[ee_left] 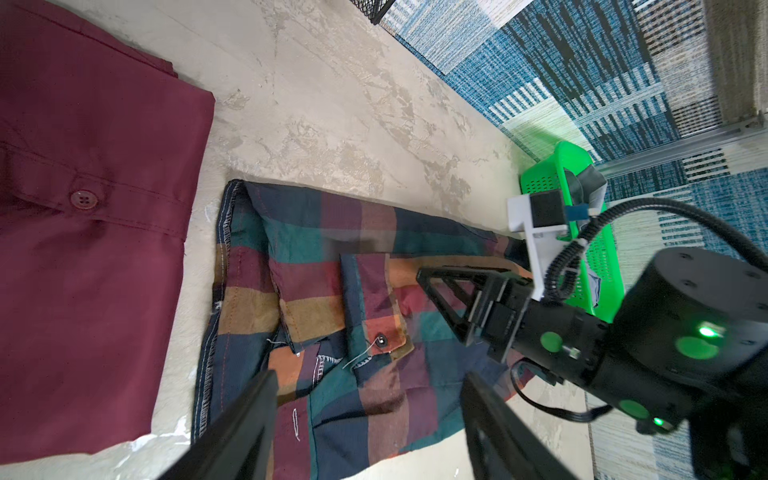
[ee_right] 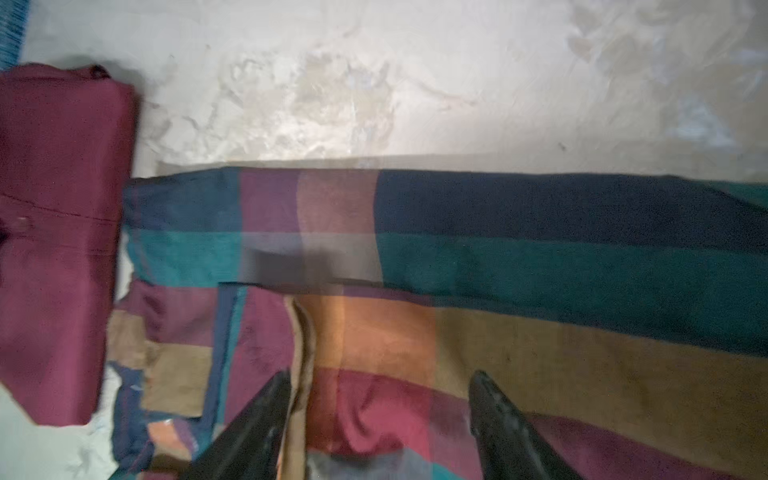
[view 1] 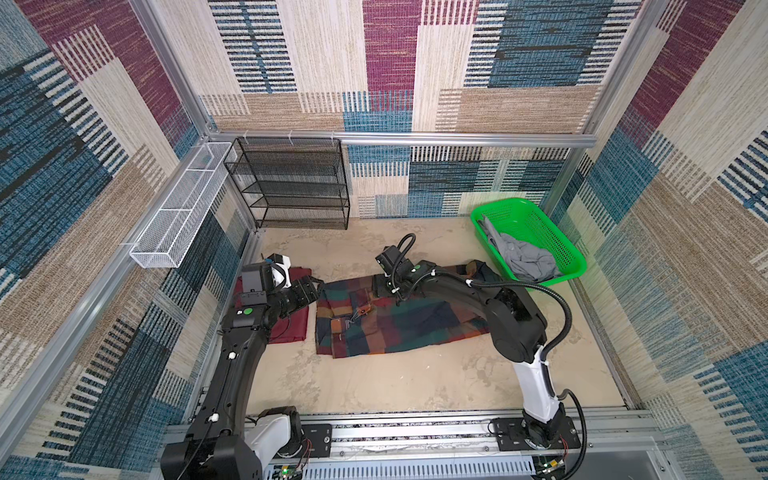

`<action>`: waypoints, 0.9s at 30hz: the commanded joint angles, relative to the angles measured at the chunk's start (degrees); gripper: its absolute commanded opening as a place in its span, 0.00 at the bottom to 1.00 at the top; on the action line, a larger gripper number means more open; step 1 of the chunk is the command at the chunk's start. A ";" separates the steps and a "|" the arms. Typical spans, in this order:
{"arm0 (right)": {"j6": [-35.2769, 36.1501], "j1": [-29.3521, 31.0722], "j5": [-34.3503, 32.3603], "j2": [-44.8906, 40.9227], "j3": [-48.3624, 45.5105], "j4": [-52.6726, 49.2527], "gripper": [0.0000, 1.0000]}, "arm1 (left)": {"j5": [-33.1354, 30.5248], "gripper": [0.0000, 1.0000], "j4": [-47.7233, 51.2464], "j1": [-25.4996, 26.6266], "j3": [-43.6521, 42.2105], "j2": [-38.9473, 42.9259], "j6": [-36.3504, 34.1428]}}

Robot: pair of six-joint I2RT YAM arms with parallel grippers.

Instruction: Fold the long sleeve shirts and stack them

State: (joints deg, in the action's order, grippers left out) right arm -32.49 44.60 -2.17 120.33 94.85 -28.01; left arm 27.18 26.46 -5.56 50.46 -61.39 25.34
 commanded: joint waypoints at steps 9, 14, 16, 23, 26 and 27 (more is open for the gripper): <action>-1.57 0.25 -1.51 5.79 1.57 -4.11 0.63 | 0.42 0.73 0.03 -0.06 -0.36 0.81 -1.13; 0.84 2.53 -0.72 10.07 8.15 -6.68 0.63 | 0.68 0.72 -0.11 -0.06 -0.36 0.78 -1.01; 1.12 3.35 0.01 10.36 9.31 -6.45 0.63 | 0.63 0.73 -0.11 -0.05 -0.36 0.91 -1.06; 0.45 3.96 9.34 7.92 10.05 -2.37 0.62 | 0.42 0.72 -0.10 -0.06 -0.36 1.09 -1.13; 1.15 4.66 13.50 7.70 11.58 -1.35 0.62 | 0.22 0.72 0.10 -0.06 -0.27 1.05 -1.17; 1.26 5.00 14.29 8.04 12.67 -1.72 0.62 | 0.17 0.72 0.09 -0.15 -0.27 1.13 -1.19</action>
State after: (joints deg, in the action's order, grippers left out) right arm -31.99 48.64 6.57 128.75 105.82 -32.32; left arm 27.33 26.46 -5.61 50.35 -60.62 25.34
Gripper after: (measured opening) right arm 0.621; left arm 0.722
